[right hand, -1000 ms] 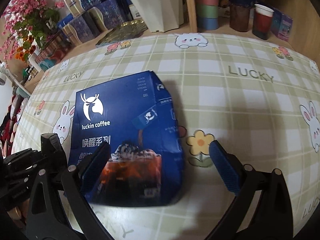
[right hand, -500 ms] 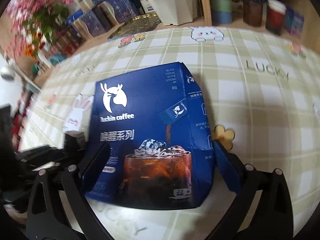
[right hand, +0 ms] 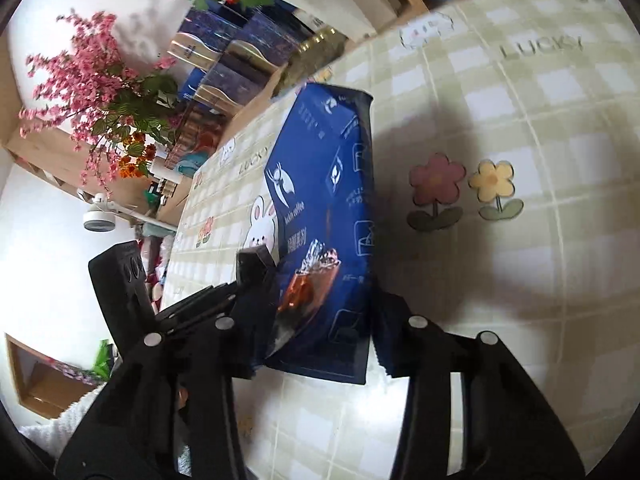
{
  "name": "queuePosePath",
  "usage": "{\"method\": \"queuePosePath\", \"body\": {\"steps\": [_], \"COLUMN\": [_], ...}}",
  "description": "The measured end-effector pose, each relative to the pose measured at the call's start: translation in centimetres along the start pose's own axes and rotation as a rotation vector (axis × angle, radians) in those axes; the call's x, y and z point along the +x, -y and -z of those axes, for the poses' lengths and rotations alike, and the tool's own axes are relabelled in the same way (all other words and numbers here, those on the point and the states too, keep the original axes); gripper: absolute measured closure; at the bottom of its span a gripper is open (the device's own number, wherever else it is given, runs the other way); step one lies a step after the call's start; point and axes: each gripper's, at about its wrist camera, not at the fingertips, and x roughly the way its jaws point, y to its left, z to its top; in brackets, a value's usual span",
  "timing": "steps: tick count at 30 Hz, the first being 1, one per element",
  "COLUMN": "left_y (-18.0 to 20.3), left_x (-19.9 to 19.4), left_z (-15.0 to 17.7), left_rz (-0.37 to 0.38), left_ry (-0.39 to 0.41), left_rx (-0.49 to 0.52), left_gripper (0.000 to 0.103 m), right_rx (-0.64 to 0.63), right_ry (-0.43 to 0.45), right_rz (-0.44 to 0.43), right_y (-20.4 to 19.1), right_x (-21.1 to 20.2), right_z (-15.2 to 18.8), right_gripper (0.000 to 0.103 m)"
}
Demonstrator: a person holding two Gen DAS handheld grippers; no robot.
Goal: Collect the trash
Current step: 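Grasp the blue Luckin coffee box with the right tool while the left tool holds the tissue pack, then carry the tissue pack and coffee box over the bin with both tools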
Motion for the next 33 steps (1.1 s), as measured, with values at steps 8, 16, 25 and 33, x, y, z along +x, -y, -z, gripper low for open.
{"method": "queuePosePath", "body": {"steps": [8, 16, 25, 33], "left_y": [-0.9, -2.3, -2.2, -2.1], "left_x": [-1.7, -7.7, -15.6, -21.6], "left_z": [0.6, 2.0, 6.9, 13.2], "left_rz": [0.025, 0.051, 0.076, 0.094], "left_ry": [0.014, 0.1, 0.168, 0.183], "left_rx": [-0.029, -0.068, -0.047, -0.006], "left_gripper": [0.085, 0.085, 0.084, 0.084], "right_rx": [0.012, -0.014, -0.045, -0.056], "right_ry": [0.091, 0.18, 0.227, 0.225], "right_rz": [0.056, 0.086, 0.058, 0.024], "right_y": [-1.4, -3.8, -7.5, -10.0], "right_x": [-1.2, -3.8, -7.2, -9.6], "right_z": [0.2, 1.8, 7.1, 12.7], "right_gripper": [0.073, 0.075, 0.075, 0.076]}}
